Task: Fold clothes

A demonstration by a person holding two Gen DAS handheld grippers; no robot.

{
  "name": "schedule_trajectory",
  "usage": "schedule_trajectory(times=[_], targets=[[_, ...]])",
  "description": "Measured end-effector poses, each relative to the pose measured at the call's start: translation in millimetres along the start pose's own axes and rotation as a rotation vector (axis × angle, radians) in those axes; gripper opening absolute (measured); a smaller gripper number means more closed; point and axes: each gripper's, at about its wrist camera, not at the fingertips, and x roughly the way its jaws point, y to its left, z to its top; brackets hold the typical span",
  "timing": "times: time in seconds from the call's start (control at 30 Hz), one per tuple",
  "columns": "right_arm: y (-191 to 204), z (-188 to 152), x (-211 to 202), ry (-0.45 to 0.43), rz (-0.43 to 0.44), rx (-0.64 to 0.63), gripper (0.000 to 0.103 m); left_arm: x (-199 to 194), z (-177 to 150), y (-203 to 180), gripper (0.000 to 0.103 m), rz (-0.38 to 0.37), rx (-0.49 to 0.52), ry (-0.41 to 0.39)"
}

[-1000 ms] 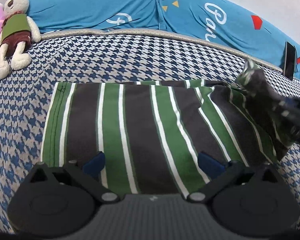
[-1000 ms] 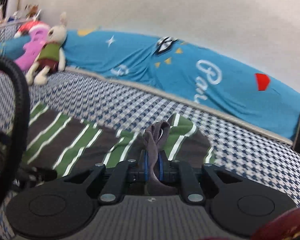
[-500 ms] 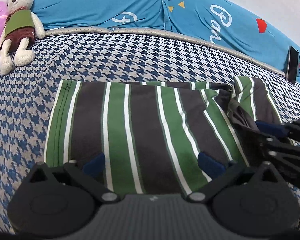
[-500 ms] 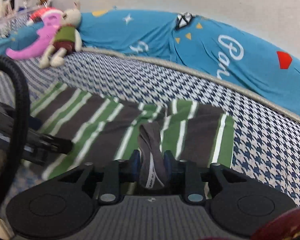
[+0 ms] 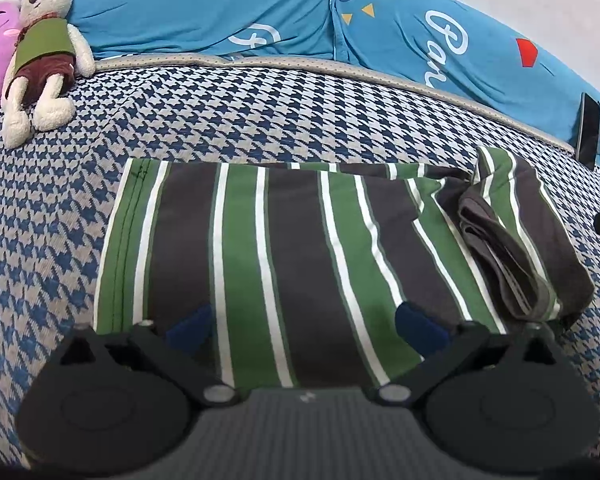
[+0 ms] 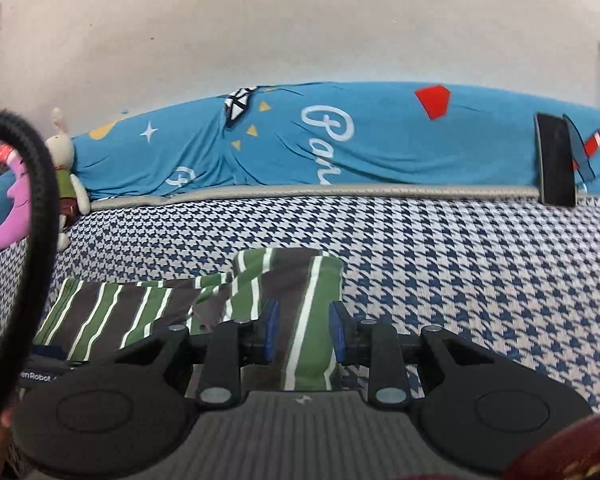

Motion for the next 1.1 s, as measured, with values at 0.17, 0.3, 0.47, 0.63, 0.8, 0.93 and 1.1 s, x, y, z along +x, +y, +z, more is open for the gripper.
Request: schedule_trajectory(times=[0.17, 0.3, 0.47, 0.63, 0.8, 0.93, 1.1], targets=[[2.9, -3.0, 4.3, 0.02, 0.046, 0.018, 0.027, 1.8, 0.5, 0.4, 0.103, 0.006, 0.004, 0.01], [7.1, -7.5, 11.4, 0.059, 0.078, 0.0, 0.027, 3.8, -0.3, -4.0, 0.103, 0.023, 0.035, 0.021], [12.0, -20.0, 23.4, 0.16, 0.028, -0.09, 0.027, 4.6, -0.5, -5.6, 0.103, 0.03, 0.047, 0.026], [9.6, -30.0, 32.0, 0.218, -0.029, -0.147, 0.027, 4.7, 0.0, -6.5, 0.103, 0.033, 0.057, 0.031], [10.6, -30.0, 28.8, 0.202, -0.03, -0.168, 0.027, 4.6, -0.6, -7.6, 0.103, 0.037, 0.071, 0.029], [10.3, -25.1, 12.7, 0.151, -0.015, -0.128, 0.027, 3.0, 0.6, -6.0, 0.103, 0.03, 0.067, 0.028], [9.6, -14.3, 5.0, 0.075, -0.012, -0.087, 0.027, 1.8, 1.6, -8.2, 0.103, 0.036, 0.065, 0.031]])
